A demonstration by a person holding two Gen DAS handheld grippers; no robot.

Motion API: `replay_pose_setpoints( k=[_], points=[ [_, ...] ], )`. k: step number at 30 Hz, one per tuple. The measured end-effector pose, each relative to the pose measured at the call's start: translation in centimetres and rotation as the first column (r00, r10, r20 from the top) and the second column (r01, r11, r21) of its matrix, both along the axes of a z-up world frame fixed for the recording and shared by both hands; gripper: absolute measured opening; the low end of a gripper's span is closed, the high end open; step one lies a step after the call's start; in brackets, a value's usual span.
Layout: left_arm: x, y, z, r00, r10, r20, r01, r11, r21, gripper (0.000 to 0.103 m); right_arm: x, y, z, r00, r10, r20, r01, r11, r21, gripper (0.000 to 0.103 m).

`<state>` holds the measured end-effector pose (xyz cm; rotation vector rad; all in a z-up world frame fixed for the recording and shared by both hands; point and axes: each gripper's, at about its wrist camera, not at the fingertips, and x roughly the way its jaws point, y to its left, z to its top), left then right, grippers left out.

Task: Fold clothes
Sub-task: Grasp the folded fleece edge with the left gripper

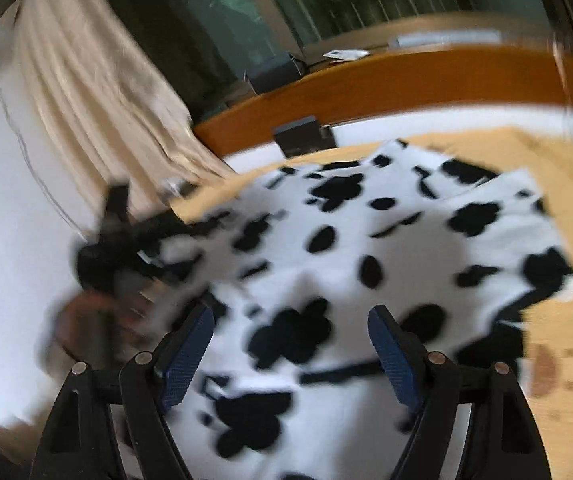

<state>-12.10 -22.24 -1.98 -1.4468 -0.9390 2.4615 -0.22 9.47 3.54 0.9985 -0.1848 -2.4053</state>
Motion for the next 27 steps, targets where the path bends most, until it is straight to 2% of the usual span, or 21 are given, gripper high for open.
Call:
replay_pose_setpoints(
  k=[3, 6, 12, 16, 18, 22, 25, 27],
  points=[
    [0.7, 0.6, -0.4, 0.998, -0.03, 0.054, 0.025, 0.996, 0.082, 0.103, 1.7, -0.7, -1.0, 1.0, -0.004, -0.027, 0.007, 0.991, 0.137, 0.081],
    [1.7, 1.5, -0.3, 0.996, -0.052, 0.077, 0.046, 0.996, 0.073, 0.103, 1.7, -1.4, -2.6, 1.0, 0.003, -0.019, 0.0, 0.989, 0.149, 0.081],
    [1.7, 3.2, -0.4, 0.992, -0.076, 0.105, 0.073, 0.997, 0.03, 0.103, 0.8, 0.6, -3.7, 0.998, -0.056, 0.039, 0.055, 0.998, 0.031, 0.081],
    [1.6, 4.5, -0.3, 0.988, -0.12, 0.095, 0.115, 0.992, 0.05, 0.1, 1.0, 2.1, -3.3, 0.995, -0.097, 0.029, 0.098, 0.994, -0.039, 0.081],
    [1.7, 5.3, -0.3, 0.984, -0.15, 0.092, 0.146, 0.988, 0.054, 0.096, 1.2, 2.4, -3.1, 0.994, -0.105, 0.022, 0.106, 0.993, -0.055, 0.081],
    [1.3, 6.2, -0.6, 0.983, -0.156, 0.096, 0.153, 0.987, 0.043, 0.095, 1.5, 2.2, -2.7, 0.995, -0.097, 0.007, 0.097, 0.993, -0.06, 0.081],
    [1.3, 6.3, -0.5, 0.984, -0.161, 0.08, 0.153, 0.984, 0.094, 0.093, 1.8, 2.0, -2.5, 0.996, -0.088, -0.01, 0.088, 0.994, -0.061, 0.081],
    [1.3, 6.7, -0.7, 0.98, -0.183, 0.079, 0.171, 0.975, 0.139, 0.085, 1.9, 2.1, -2.4, 0.996, -0.09, -0.017, 0.089, 0.994, -0.069, 0.081]
  ],
)
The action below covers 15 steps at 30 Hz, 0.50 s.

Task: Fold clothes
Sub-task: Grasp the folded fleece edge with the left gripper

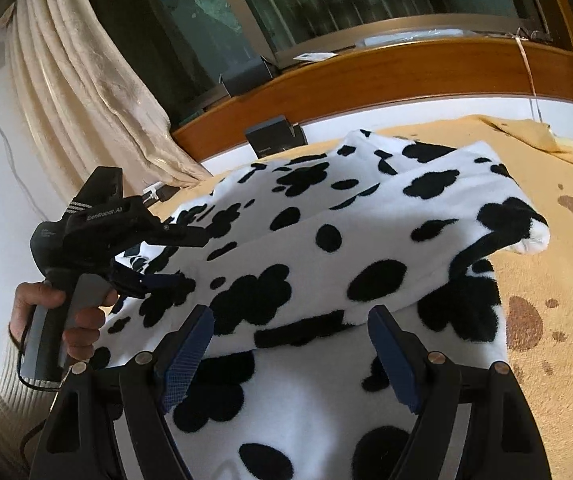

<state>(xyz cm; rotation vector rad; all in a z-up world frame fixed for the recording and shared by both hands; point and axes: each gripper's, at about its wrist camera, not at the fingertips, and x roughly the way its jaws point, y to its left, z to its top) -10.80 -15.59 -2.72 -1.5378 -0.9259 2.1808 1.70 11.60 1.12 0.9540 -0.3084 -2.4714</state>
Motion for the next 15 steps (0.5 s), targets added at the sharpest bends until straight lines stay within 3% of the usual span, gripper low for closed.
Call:
replay_pose_setpoints(
  k=[4, 8, 10, 11, 15],
  points=[
    [0.5, 1.3, -0.7, 0.998, -0.062, 0.023, 0.06, 0.996, 0.073, 0.065, 0.1, 0.5, 0.1, 1.0, -0.012, -0.004, 0.012, 1.0, -0.019, 0.081],
    [0.9, 1.8, -1.2, 0.998, -0.06, 0.021, 0.059, 0.997, 0.046, 0.045, 0.2, 0.5, 0.2, 1.0, -0.012, -0.007, 0.011, 1.0, -0.019, 0.081],
    [1.0, 1.4, -1.5, 0.999, -0.034, 0.028, 0.033, 0.999, 0.04, 0.024, 0.2, 0.5, 0.2, 1.0, -0.012, -0.012, 0.011, 1.0, -0.019, 0.081],
    [1.0, 1.2, -1.7, 0.999, -0.024, 0.034, 0.023, 0.999, 0.034, 0.018, 0.3, 0.5, 0.3, 1.0, -0.012, -0.014, 0.011, 1.0, -0.019, 0.081],
    [0.8, 1.2, -1.5, 1.0, -0.016, 0.018, 0.016, 0.999, 0.036, 0.012, 0.3, 0.4, 0.3, 1.0, -0.011, -0.019, 0.011, 1.0, -0.017, 0.081]
  ],
)
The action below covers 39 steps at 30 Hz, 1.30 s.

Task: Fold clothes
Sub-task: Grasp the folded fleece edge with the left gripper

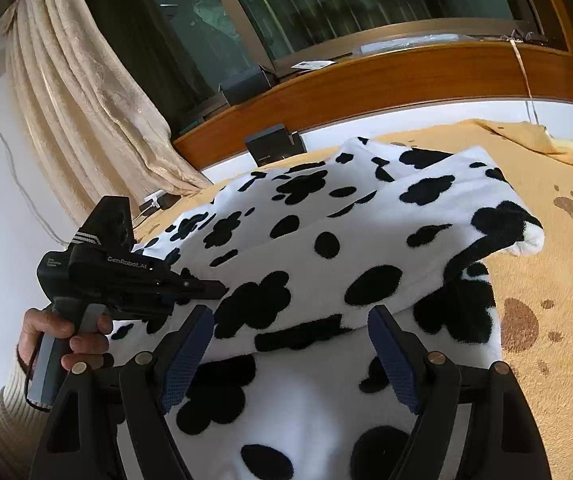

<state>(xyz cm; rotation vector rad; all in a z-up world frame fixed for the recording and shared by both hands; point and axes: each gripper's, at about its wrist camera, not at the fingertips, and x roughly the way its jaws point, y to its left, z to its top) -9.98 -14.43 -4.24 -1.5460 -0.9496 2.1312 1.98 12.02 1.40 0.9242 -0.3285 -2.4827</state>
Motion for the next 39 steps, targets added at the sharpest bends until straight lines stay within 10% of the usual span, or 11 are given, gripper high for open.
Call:
replay_pose_setpoints(
  k=[7, 15, 27, 32, 35, 39],
  points=[
    [-2.5, 0.4, 5.8, 0.983, -0.013, -0.182, -0.001, 0.997, -0.073, 0.011, 0.2, 0.5, 0.2, 0.999, -0.032, -0.018, 0.032, 0.999, -0.012, 0.082],
    [-5.2, -3.5, 13.4, 0.9, 0.052, -0.433, -0.143, 0.973, -0.18, 0.011, 0.1, 1.0, 0.3, 0.999, -0.047, -0.021, 0.047, 0.999, -0.017, 0.081],
    [-6.6, -10.3, 3.8, 0.96, 0.201, -0.196, -0.24, 0.95, -0.199, 0.011, -1.2, 3.5, -0.4, 0.992, -0.12, 0.047, 0.124, 0.989, -0.085, 0.081],
    [-6.6, -11.2, 2.3, 0.96, 0.21, -0.185, -0.242, 0.956, -0.168, 0.014, -2.2, 4.8, 3.4, 0.982, -0.172, -0.079, 0.183, 0.968, 0.169, 0.081],
    [-6.6, -11.4, 2.0, 0.959, 0.214, -0.186, -0.244, 0.957, -0.159, 0.014, -3.5, 4.2, 4.5, 0.968, -0.112, -0.224, 0.2, 0.885, 0.42, 0.081],
    [-6.5, -11.7, 1.2, 0.959, 0.228, -0.167, -0.253, 0.956, -0.15, 0.018, -7.9, 3.5, 1.5, 0.992, -0.043, -0.121, 0.107, 0.802, 0.588, 0.081]
  ],
)
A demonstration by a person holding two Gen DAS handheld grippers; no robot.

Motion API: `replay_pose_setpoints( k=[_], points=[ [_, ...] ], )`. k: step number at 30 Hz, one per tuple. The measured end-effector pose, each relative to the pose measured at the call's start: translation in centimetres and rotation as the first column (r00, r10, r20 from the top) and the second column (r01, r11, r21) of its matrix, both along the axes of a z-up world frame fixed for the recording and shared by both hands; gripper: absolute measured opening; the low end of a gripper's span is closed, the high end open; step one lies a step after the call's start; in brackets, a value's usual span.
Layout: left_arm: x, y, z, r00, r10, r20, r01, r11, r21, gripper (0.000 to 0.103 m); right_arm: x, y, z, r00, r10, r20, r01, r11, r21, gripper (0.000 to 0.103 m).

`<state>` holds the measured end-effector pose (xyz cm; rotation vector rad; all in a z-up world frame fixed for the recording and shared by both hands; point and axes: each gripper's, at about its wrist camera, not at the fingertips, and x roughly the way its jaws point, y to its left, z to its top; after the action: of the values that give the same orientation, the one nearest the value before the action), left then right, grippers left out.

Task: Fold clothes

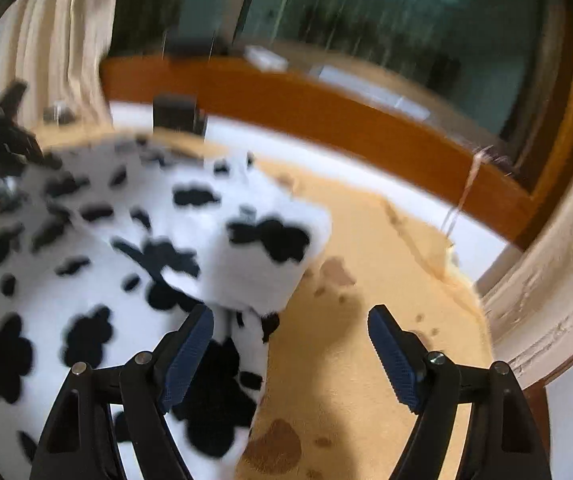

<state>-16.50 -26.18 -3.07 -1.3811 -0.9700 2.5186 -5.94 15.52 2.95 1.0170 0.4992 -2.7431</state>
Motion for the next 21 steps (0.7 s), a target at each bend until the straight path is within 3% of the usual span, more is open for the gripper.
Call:
replay_pose_setpoints(
  k=[3, 6, 9, 12, 14, 18, 21],
  points=[
    [0.0, -0.1, -0.7, 1.0, 0.005, 0.013, -0.005, 1.0, 0.01, 0.02, -2.5, -0.4, -2.0, 0.997, 0.002, 0.075, 0.0, 1.0, -0.015, 0.081],
    [0.1, 0.0, -0.7, 1.0, 0.001, 0.01, -0.001, 1.0, 0.006, 0.02, -4.5, -1.1, -3.3, 0.995, -0.058, 0.084, 0.053, 0.997, 0.061, 0.081],
    [0.1, 0.3, -0.8, 1.0, -0.008, 0.004, 0.008, 1.0, -0.019, 0.02, -5.9, -0.8, -2.8, 0.988, -0.156, 0.016, 0.154, 0.983, 0.096, 0.082],
    [0.0, 0.7, -0.8, 1.0, -0.02, -0.004, 0.019, 0.998, -0.056, 0.02, -5.4, 0.3, -1.1, 0.949, -0.275, -0.152, 0.294, 0.948, 0.121, 0.082],
    [-0.1, 1.1, -0.7, 1.0, -0.029, -0.01, 0.028, 0.996, -0.085, 0.021, -4.3, 0.8, 0.1, 0.932, -0.301, -0.202, 0.324, 0.942, 0.09, 0.082],
    [-0.4, 1.2, -0.8, 0.999, -0.038, -0.016, 0.036, 0.994, -0.107, 0.021, -3.4, 0.3, -0.2, 0.926, -0.287, -0.247, 0.336, 0.923, 0.186, 0.083],
    [-0.6, 1.1, -0.9, 0.999, -0.039, -0.016, 0.037, 0.995, -0.095, 0.021, -4.0, 0.2, -1.3, 0.944, -0.268, -0.192, 0.311, 0.916, 0.255, 0.088]
  ],
)
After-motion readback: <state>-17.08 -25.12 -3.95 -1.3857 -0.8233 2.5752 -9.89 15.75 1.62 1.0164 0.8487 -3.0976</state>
